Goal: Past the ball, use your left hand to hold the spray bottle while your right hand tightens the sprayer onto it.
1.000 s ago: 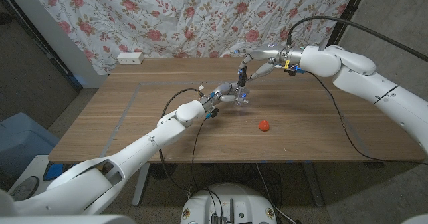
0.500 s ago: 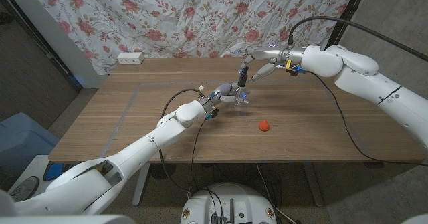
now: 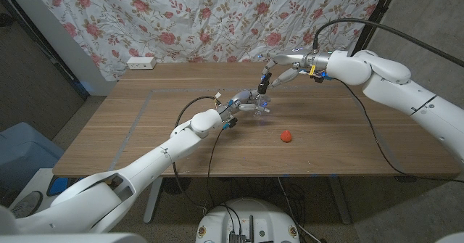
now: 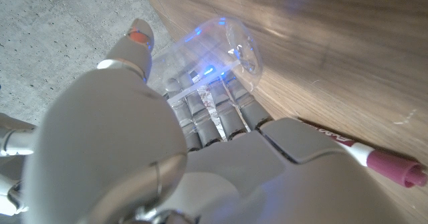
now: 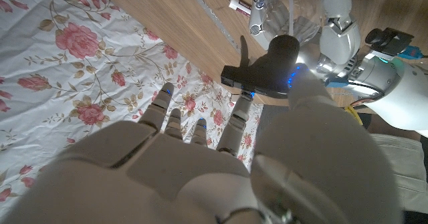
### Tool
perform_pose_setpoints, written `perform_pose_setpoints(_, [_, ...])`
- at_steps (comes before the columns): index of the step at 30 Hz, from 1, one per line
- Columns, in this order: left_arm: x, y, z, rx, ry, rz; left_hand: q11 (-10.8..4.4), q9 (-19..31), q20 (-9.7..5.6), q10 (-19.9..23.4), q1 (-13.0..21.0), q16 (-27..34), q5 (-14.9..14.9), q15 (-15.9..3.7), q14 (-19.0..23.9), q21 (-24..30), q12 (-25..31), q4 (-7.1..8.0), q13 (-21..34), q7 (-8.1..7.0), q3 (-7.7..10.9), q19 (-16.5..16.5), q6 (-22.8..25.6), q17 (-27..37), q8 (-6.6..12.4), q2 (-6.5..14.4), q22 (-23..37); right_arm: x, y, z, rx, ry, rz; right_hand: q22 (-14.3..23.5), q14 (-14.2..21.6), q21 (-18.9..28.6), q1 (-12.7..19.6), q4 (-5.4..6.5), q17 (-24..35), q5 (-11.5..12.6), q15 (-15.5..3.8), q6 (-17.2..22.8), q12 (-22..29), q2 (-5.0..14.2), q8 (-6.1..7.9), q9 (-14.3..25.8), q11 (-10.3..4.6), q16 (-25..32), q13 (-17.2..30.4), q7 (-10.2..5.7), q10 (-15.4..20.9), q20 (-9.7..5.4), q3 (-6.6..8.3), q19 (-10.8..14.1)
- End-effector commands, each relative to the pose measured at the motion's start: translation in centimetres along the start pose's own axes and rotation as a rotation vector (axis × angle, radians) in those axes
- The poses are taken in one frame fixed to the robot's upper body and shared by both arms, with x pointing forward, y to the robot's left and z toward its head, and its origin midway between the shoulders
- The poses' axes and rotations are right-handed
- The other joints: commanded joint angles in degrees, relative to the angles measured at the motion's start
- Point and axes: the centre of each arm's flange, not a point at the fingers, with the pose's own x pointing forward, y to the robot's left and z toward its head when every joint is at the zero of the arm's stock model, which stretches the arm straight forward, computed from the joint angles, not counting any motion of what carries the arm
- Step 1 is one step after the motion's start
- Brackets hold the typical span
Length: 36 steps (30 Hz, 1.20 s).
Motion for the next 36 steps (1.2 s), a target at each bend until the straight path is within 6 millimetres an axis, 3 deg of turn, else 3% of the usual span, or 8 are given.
perform_pose_setpoints(1, [0.2,0.0,0.1,-0.001,-0.003,-0.005,0.25,0.0,-0.04,0.4,-2.3,0.0,0.4,-7.49,0.3,0.0,-0.3,0.29,0.1,0.53,0.67,0.2,0.9,0.2,0.21,7.9,0.1,0.1,0.2,0.4,-0.021,0.036,-0.032,0.0,0.7,0.4,-1.5,0.02,0.3,-0.2,-0.01,1.8,0.6,0.14,0.98,0.3,-0.22,0.6,0.2,0.08,0.9,-0.17,-0.55,0.9])
perform_pose_setpoints(12, [0.3,0.1,0.0,-0.004,-0.004,-0.011,0.16,-0.1,-0.04,0.7,-2.3,0.0,0.4,-7.48,0.4,0.0,-0.3,0.34,0.2,0.53,0.71,0.2,0.9,0.1,0.35,7.9,0.1,0.1,0.4,0.8,-0.027,0.060,-0.061,0.0,2.3,0.5,-3.6,0.12,0.5,-0.3,-0.76,5.3,1.2,0.19,2.96,0.8,-0.45,1.3,0.1,0.23,3.6,-0.20,-1.41,2.1])
perform_pose_setpoints(16, [0.3,0.0,0.0,-0.005,-0.003,-0.012,0.19,-0.1,-0.04,0.9,-2.3,0.0,0.4,-7.42,0.6,0.0,-0.3,0.30,0.2,0.47,0.71,0.2,1.0,0.2,0.43,7.9,0.1,0.1,0.4,0.9,-0.031,0.071,-0.085,0.1,3.1,0.5,-5.4,0.38,0.6,-0.4,-0.96,7.9,1.4,0.12,4.39,1.1,-0.61,1.7,0.1,0.60,5.3,-0.28,-2.13,2.7])
perform_pose_setpoints(36, [0.1,-0.3,0.0,-0.008,-0.002,-0.011,0.32,-0.1,-0.01,1.3,-2.4,0.0,0.4,-7.47,0.9,0.0,-0.3,0.34,0.3,0.65,0.77,0.4,1.1,0.2,0.74,7.9,0.1,-0.1,0.7,1.9,-0.064,0.118,-0.171,0.1,9.0,0.8,-8.8,-0.20,0.9,-0.3,-4.64,17.6,2.8,0.64,9.53,1.7,-2.18,4.0,0.1,2.52,13.6,-1.76,-3.20,6.7])
